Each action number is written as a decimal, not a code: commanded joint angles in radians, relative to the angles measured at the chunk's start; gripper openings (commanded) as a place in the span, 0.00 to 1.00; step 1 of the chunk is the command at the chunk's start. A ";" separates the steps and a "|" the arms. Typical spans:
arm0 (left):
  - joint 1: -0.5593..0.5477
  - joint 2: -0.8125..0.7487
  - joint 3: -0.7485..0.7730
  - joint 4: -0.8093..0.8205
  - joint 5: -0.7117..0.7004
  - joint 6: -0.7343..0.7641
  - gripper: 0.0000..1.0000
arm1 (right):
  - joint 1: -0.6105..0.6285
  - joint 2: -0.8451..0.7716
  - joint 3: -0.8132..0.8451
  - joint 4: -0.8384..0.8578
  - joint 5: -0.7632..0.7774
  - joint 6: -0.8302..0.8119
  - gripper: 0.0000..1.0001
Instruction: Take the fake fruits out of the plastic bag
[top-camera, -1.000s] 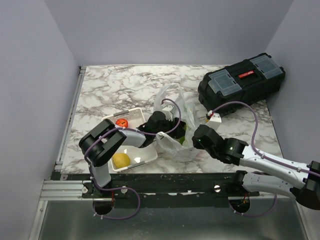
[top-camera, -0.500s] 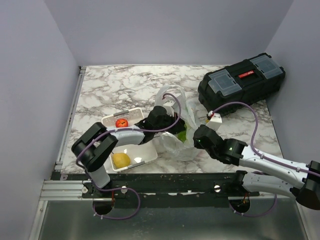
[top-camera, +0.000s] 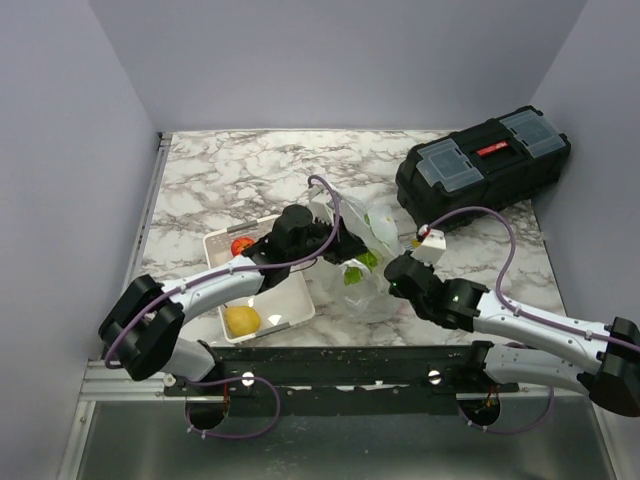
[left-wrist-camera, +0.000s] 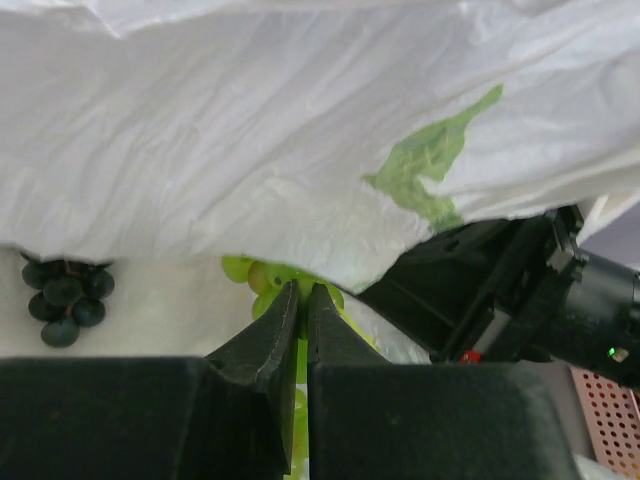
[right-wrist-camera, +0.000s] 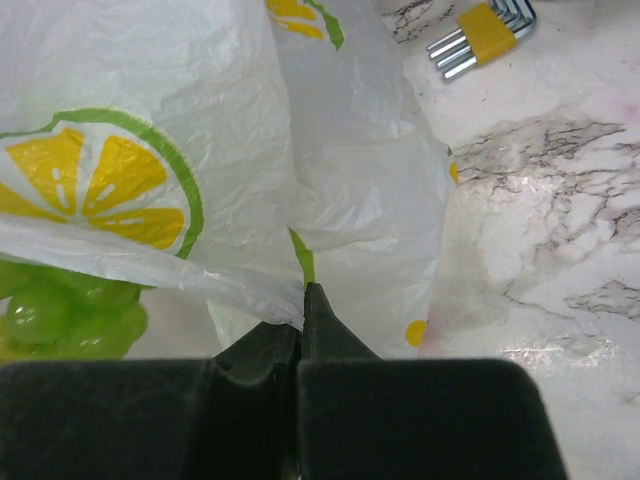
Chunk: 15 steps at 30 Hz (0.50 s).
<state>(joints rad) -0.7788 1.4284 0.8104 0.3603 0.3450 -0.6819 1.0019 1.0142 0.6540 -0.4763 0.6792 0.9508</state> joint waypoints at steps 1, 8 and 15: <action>0.009 -0.103 -0.035 -0.072 0.031 0.015 0.00 | 0.005 -0.024 -0.004 -0.033 0.107 0.037 0.01; 0.013 -0.260 -0.053 -0.187 0.020 0.066 0.00 | 0.004 -0.021 0.049 -0.056 0.180 -0.033 0.01; 0.028 -0.456 -0.020 -0.303 -0.052 0.126 0.00 | 0.003 0.049 0.085 -0.040 0.180 -0.070 0.01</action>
<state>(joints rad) -0.7624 1.0679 0.7601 0.1375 0.3473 -0.6178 1.0019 1.0225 0.7086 -0.5140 0.8108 0.9073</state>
